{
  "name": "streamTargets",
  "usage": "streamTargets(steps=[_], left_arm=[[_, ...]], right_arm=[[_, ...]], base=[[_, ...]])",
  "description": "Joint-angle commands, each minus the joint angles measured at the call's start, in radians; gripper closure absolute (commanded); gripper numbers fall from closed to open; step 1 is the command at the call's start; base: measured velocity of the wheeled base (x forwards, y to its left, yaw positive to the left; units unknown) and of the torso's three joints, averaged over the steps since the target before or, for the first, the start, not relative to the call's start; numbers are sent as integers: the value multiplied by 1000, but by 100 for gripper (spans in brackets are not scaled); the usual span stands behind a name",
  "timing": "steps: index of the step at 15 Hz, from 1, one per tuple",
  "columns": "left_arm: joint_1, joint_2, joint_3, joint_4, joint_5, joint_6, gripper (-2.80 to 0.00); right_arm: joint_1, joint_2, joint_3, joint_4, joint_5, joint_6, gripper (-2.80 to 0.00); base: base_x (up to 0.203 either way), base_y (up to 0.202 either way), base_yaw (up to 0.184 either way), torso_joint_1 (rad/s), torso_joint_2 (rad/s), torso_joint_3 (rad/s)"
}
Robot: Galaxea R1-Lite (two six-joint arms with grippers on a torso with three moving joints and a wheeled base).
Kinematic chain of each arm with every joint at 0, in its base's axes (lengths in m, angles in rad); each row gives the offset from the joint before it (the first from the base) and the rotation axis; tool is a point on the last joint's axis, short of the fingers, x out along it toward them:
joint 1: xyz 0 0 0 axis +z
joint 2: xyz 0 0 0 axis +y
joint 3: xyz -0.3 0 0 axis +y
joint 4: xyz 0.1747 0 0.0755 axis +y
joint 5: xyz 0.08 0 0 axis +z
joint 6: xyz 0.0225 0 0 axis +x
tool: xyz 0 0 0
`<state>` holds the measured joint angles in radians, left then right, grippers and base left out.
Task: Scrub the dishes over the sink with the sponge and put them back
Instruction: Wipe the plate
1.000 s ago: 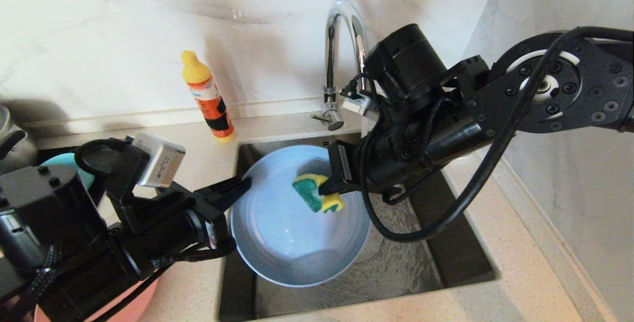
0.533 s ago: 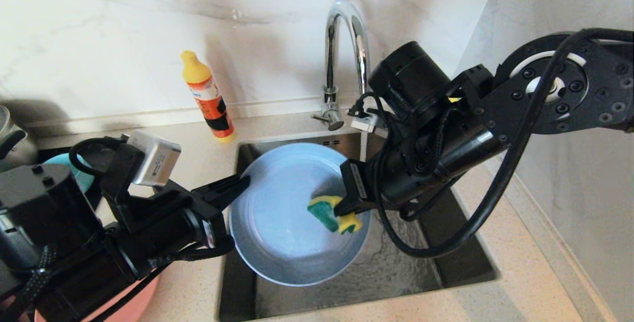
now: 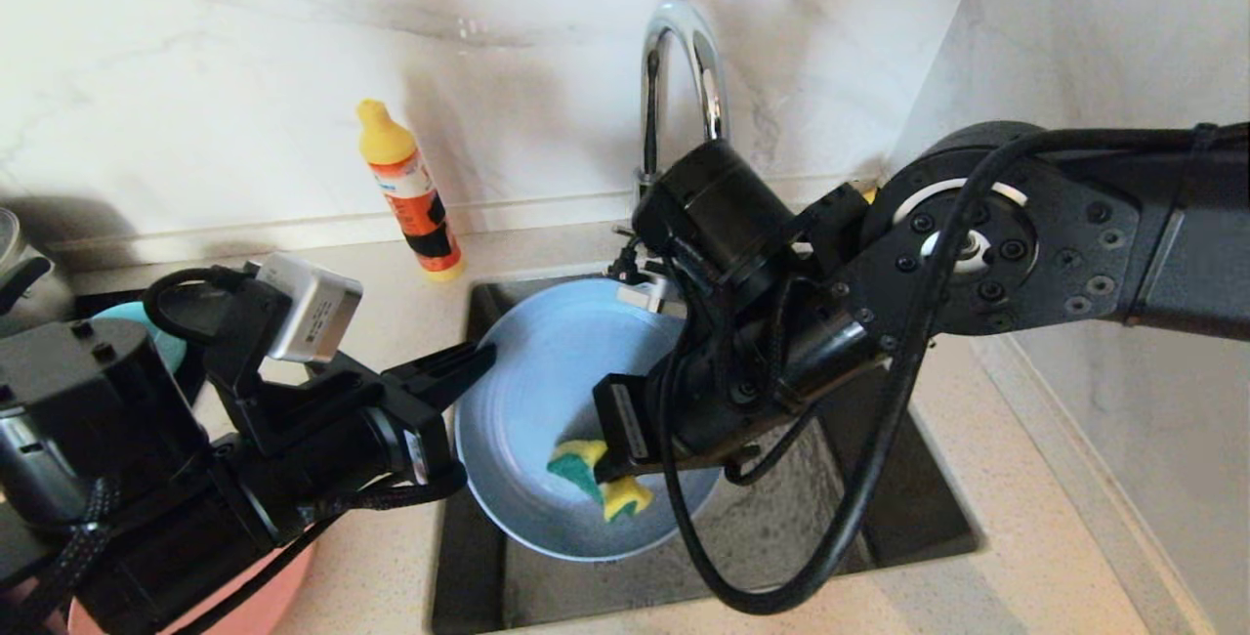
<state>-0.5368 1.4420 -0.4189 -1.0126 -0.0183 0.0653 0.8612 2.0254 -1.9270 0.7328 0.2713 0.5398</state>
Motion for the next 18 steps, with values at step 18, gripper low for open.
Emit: streamTargets(steps=[18], left_arm=[[2, 52, -71, 23, 64, -100, 0]], right_arm=[[-129, -356, 7, 102, 2, 10, 0]], base=[[0, 0, 0, 0, 0, 0]])
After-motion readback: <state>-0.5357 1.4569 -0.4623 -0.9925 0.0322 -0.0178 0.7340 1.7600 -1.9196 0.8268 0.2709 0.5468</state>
